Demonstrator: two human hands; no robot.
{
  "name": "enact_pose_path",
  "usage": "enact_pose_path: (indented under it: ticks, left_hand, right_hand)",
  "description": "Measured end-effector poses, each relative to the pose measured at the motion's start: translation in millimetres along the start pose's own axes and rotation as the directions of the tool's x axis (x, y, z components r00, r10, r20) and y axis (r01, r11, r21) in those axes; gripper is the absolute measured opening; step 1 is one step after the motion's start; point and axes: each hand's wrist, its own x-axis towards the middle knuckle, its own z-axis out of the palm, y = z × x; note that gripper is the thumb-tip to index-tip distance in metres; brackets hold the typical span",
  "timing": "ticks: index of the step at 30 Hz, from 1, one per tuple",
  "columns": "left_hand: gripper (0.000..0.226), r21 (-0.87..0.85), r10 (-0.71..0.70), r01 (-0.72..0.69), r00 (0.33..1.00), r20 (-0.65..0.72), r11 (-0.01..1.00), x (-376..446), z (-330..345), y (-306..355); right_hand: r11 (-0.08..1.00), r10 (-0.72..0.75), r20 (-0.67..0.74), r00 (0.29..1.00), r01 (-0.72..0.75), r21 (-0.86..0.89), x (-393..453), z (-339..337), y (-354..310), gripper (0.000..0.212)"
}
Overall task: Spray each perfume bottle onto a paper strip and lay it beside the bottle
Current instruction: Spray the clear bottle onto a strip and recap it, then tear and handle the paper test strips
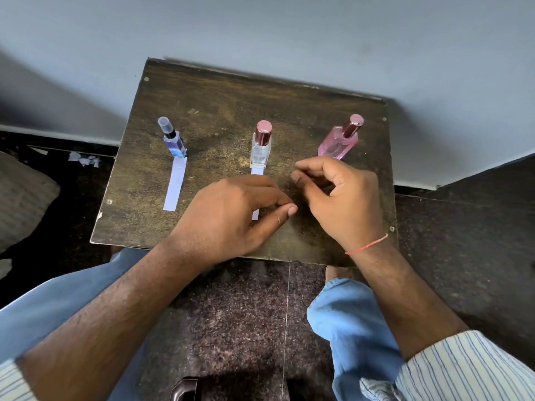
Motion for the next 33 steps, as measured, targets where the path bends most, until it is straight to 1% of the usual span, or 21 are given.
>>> enact_pose_path:
  ticks: [3, 5, 6, 10, 13, 15, 17, 20, 23, 25, 27, 29, 31, 33]
  left_hand:
    - [0.024, -0.028, 0.007, -0.006, 1.000, 0.021, 1.000, 5, 6, 8]
    - [0.026, -0.039, 0.008, -0.007, 1.000, 0.028, 0.999, 8, 10, 12]
    - [0.028, -0.044, 0.006, -0.005, 1.000, 0.028, 0.999, 9, 11, 14]
    - [0.029, -0.061, 0.003, -0.001, 1.000, 0.029, 0.998, 14, 17, 20]
    - [0.028, -0.069, 0.013, -0.010, 0.999, 0.036, 0.998, 16, 21, 22]
    - [0.026, -0.079, 0.029, -0.026, 0.999, 0.040, 0.997, 17, 23, 22]
    - [0.025, -0.085, 0.041, -0.037, 0.998, 0.038, 0.996, 19, 24, 24]
    - [0.024, -0.094, 0.045, -0.041, 0.999, 0.031, 0.995, 20, 25, 27]
    - [0.024, -0.106, 0.043, -0.042, 0.999, 0.008, 0.994, 21, 23, 28]
    - [0.020, -0.125, 0.038, -0.039, 0.999, -0.006, 0.991, 23, 22, 30]
    - [0.014, -0.185, 0.019, -0.022, 1.000, -0.022, 0.982, 25, 20, 32]
    - [0.010, -0.288, -0.036, 0.029, 0.999, -0.019, 0.957, 26, 18, 34]
    - [0.013, -0.383, -0.066, 0.079, 0.997, 0.049, 0.920, 26, 14, 35]
    - [0.018, -0.447, -0.041, 0.106, 0.987, 0.153, 0.888, 22, 8, 32]
  right_hand:
    - [0.998, -0.001, -0.013, 1.000, 0.001, -0.056, 0, -14, 9, 0.011]
    - [0.992, 0.004, 0.012, 1.000, -0.002, -0.126, 1, -29, 22, 0.015]
    - [0.987, 0.025, 0.037, 0.999, -0.019, -0.161, 3, -37, 29, 0.020]
    - [0.949, 0.221, 0.121, 0.968, -0.185, -0.255, 4, -74, 63, 0.045]
    - [0.904, 0.370, 0.158, 0.916, -0.315, -0.288, 4, -95, 75, 0.054]
    - [0.871, 0.455, 0.147, 0.878, -0.404, -0.280, 5, -105, 82, 0.058]
    - [0.837, 0.534, 0.154, 0.831, -0.494, -0.237, 5, -112, 89, 0.061]
    - [0.789, 0.613, 0.226, 0.757, -0.602, -0.121, 3, -116, 98, 0.057]
    - [0.758, 0.640, 0.240, 0.730, -0.651, -0.041, 3, -122, 94, 0.045]
    - [0.756, 0.629, 0.236, 0.741, -0.653, 0.032, 7, -127, 80, 0.038]
    - [0.775, 0.586, 0.211, 0.783, -0.617, 0.137, 9, -129, 58, 0.034]
    - [0.786, 0.529, 0.189, 0.827, -0.561, 0.260, 5, -129, 25, 0.033]
    - [0.776, 0.486, 0.210, 0.848, -0.530, 0.342, -2, -125, -11, 0.032]
    - [0.751, 0.453, 0.268, 0.850, -0.526, 0.398, -15, -112, -38, 0.032]
